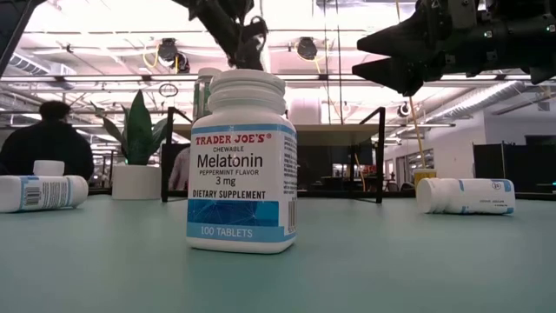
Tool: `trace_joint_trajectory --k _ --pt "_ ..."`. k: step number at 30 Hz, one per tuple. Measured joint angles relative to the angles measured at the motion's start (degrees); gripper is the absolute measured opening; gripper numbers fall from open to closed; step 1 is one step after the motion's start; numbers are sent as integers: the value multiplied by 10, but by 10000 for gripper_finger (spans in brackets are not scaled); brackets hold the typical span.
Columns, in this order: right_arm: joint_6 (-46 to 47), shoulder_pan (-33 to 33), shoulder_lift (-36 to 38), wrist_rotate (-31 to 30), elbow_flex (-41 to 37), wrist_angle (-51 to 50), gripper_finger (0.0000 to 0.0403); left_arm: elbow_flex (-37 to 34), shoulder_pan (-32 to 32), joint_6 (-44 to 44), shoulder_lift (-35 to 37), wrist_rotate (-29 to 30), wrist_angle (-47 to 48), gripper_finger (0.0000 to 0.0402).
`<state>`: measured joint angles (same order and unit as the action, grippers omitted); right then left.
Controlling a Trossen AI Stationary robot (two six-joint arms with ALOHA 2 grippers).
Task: Pick and place medicine bottles onto shelf by color
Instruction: Put the green pill bottle on the shelf
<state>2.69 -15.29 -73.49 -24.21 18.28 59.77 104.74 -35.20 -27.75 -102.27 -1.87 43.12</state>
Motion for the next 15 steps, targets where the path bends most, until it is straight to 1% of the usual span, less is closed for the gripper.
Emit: trace_joint_trajectory --k 7,11,13,15 --pt "-3 1 0 -1 0 0 325 78 2 17 -1 0 80 255" --pt "-2 10 0 0 0 0 325 104 1 44 -9 6 77 255" --pt "-2 16 0 0 0 0 325 113 3 51 -21 7 61 255" --pt "-2 19 0 1 0 0 325 124 5 52 -39 6 67 255"
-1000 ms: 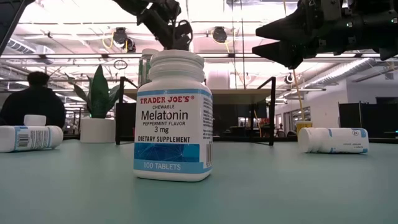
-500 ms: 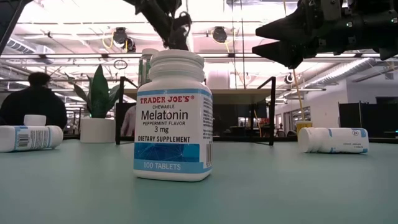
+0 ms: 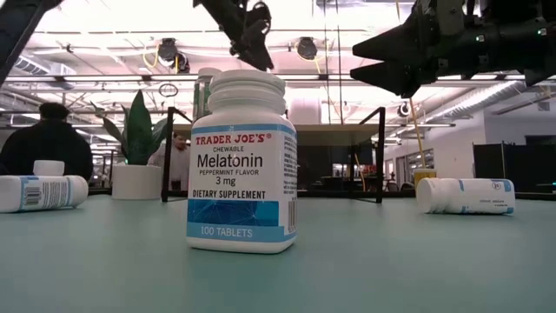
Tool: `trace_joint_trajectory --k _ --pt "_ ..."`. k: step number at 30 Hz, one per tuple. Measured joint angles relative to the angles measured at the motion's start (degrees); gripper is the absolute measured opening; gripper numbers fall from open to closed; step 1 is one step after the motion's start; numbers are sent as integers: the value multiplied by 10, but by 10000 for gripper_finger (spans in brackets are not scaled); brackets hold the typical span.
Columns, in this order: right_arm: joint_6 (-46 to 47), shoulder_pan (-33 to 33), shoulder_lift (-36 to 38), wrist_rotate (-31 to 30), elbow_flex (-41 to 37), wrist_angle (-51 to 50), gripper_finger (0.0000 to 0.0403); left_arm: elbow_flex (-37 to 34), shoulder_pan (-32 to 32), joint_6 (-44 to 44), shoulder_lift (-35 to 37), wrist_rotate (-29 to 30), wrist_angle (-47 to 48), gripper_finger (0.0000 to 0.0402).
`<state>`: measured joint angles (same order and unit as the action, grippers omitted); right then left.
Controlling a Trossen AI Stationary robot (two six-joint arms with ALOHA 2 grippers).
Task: Pick and place medicine bottles onto shelf by color
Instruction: Put the green pill bottle on the shelf
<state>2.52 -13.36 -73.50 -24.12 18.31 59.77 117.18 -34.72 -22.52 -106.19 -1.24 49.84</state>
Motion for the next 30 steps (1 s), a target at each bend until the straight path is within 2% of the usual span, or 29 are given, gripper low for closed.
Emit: trace_joint_trajectory --k 4,9,17,30 --pt "-2 9 0 2 0 0 325 53 1 2 -50 18 47 255" --pt "-17 20 0 3 0 0 325 180 1 3 -117 43 143 255" --pt "-19 28 0 34 0 0 325 165 -10 -7 -133 43 180 255" --pt "-15 28 0 35 0 0 325 165 -12 -13 -134 32 164 255"
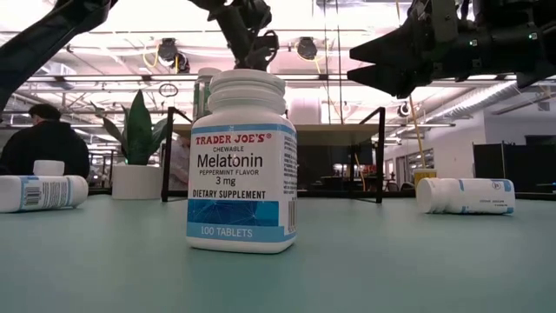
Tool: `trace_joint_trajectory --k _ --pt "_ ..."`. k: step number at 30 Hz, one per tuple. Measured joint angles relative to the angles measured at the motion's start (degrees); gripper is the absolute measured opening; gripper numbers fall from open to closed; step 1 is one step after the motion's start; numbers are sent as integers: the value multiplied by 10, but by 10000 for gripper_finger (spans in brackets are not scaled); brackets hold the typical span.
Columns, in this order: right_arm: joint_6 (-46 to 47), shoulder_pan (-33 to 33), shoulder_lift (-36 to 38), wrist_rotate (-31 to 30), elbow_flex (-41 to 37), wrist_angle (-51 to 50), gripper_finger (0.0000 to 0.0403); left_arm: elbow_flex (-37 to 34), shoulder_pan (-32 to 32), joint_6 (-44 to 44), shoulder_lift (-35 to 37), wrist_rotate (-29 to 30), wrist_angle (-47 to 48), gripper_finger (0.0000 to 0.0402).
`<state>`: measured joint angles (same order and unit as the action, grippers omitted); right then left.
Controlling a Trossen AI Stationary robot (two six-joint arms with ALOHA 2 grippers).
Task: Pick and place medicine bottles onto shelf by color
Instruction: Put the green pill bottle on the shelf
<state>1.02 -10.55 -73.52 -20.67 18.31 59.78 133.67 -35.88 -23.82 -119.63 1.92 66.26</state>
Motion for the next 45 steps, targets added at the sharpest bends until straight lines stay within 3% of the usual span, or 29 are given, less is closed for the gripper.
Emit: trace_joint_trajectory --k 7,14,25,39,45 --pt "3 0 0 0 0 0 325 0 1 0 0 -21 -1 255" --pt "5 0 0 0 0 0 325 0 1 6 0 45 -21 251" --pt "4 0 0 0 0 0 325 0 1 -11 0 39 -30 132" --pt "13 0 0 -1 0 -1 325 -34 -1 -10 2 25 -22 13" --pt "13 0 0 -1 0 -1 325 -38 -1 -18 2 25 -27 15"
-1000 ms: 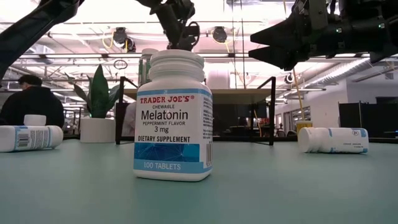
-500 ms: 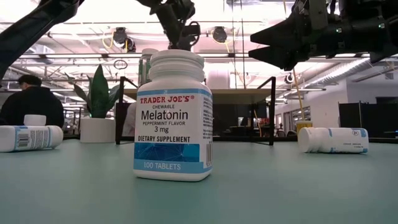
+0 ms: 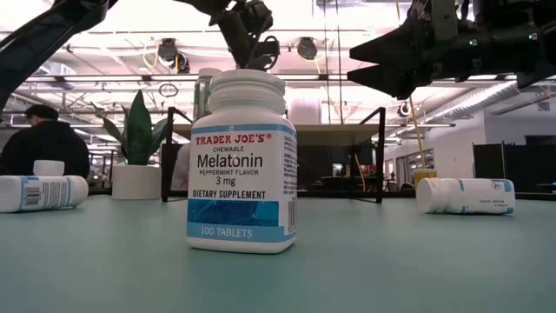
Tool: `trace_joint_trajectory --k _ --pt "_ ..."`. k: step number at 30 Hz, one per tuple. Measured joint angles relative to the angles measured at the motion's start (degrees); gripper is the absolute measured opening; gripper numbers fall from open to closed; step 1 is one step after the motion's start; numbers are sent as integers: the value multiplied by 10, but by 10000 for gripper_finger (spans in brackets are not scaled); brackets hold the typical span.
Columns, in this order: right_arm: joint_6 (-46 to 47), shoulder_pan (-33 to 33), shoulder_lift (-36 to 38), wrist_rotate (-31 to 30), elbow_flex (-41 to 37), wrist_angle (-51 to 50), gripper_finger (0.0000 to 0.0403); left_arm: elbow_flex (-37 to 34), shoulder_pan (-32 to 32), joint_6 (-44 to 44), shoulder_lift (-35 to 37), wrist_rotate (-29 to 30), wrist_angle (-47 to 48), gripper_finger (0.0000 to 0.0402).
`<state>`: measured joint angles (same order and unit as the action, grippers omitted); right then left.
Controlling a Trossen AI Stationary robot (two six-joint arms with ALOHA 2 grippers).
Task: Pick and place medicine bottles onto shelf by color
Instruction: Put the green pill bottle on the shelf
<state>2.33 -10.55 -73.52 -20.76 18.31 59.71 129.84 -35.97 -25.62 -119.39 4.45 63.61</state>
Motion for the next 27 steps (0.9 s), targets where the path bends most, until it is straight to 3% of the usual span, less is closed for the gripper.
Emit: trace_joint_trajectory --k 7,14,21,27 --pt "0 0 0 0 0 -5 325 0 -3 -1 1 0 3 4" --pt "0 0 0 -1 0 -5 325 -1 -4 -15 1 13 3 21" --pt "0 0 0 -1 0 -5 325 -1 -14 -14 1 20 7 4" --pt "0 0 0 -1 0 -4 325 -1 -15 -19 1 21 8 23"
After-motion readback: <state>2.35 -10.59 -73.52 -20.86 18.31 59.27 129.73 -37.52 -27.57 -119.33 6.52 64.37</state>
